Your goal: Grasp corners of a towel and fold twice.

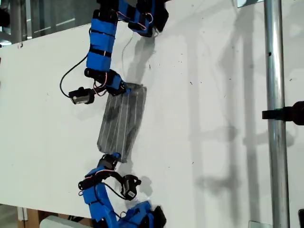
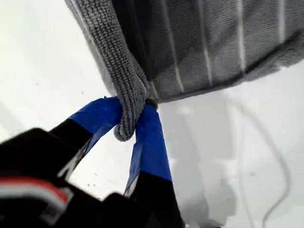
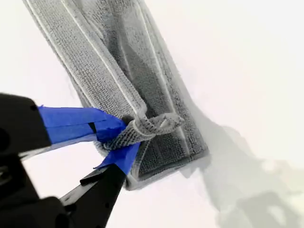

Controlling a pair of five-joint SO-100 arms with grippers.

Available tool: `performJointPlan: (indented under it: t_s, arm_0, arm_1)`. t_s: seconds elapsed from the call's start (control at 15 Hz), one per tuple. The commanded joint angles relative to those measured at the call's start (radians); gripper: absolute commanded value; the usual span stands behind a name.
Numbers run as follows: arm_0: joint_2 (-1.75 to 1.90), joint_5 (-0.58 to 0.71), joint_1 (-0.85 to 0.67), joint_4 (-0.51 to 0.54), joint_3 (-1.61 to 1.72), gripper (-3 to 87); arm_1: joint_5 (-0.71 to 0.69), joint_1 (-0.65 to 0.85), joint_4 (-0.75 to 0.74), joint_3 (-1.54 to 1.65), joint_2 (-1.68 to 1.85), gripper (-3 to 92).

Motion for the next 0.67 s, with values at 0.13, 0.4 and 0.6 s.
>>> performJointPlan:
  t_s: [0.13,0.4,0.6]
  arm_0:
    - [-0.258,0.179,-0.138,0.044,-0.417,-2.9]
    - [-0.431,0.268,-0.219,0.132,-0.798,-2.9]
    - [-0.433,0.287,-0.247,0.13,-0.799,-2.9]
  arm_1:
    - [-0.173,0.227,-0.043,-0.035,0.095,-0.2]
    - [-0.282,0.357,-0.035,-0.126,0.146,-0.2]
    - [-0.316,0.356,-0.044,-0.109,0.181,-0.2]
